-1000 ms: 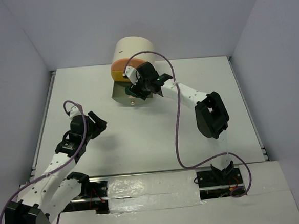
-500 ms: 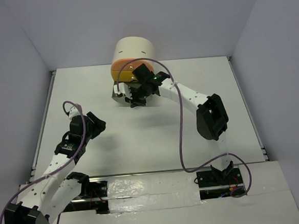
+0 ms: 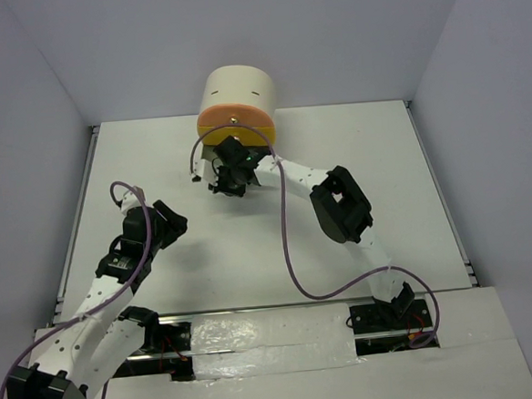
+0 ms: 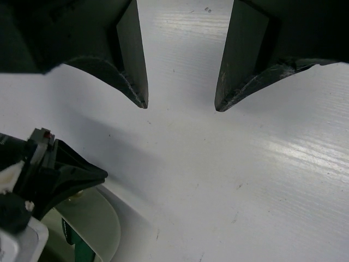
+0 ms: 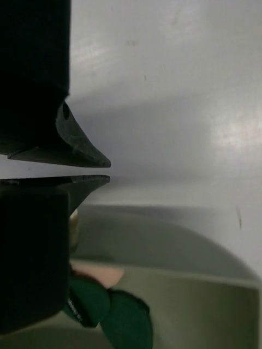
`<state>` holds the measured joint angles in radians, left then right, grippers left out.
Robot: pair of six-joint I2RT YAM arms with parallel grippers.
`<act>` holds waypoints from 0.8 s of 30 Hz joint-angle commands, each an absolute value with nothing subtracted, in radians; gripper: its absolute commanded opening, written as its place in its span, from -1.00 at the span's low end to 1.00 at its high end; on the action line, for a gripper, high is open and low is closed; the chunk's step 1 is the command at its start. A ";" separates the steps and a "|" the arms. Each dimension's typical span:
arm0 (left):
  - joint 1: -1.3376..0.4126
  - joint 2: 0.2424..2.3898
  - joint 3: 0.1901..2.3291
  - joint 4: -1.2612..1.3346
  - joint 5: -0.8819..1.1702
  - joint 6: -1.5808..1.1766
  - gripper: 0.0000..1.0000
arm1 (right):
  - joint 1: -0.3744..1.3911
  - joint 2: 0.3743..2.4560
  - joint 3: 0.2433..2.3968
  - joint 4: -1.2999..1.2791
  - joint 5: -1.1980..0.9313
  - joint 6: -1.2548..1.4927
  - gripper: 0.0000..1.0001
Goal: Organize the makeup
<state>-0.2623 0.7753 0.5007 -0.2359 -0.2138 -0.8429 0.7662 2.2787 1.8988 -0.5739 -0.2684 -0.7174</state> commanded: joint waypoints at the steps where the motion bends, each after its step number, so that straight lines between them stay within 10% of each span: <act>1: -0.255 0.784 0.509 -0.213 -0.227 -0.848 0.28 | 0.779 2.292 1.951 -0.415 -0.054 -0.649 -0.60; 5: -0.255 0.816 0.517 -0.195 -0.219 -0.842 0.28 | 0.779 2.306 1.947 -0.347 0.058 -0.667 0.11; 10: -0.253 0.842 0.523 -0.175 -0.210 -0.836 0.29 | 0.773 2.306 1.945 -0.272 0.133 -0.681 0.52; 24: -0.252 0.847 0.522 -0.170 -0.202 -0.844 0.30 | 0.700 2.347 1.968 -0.235 0.189 -0.727 0.75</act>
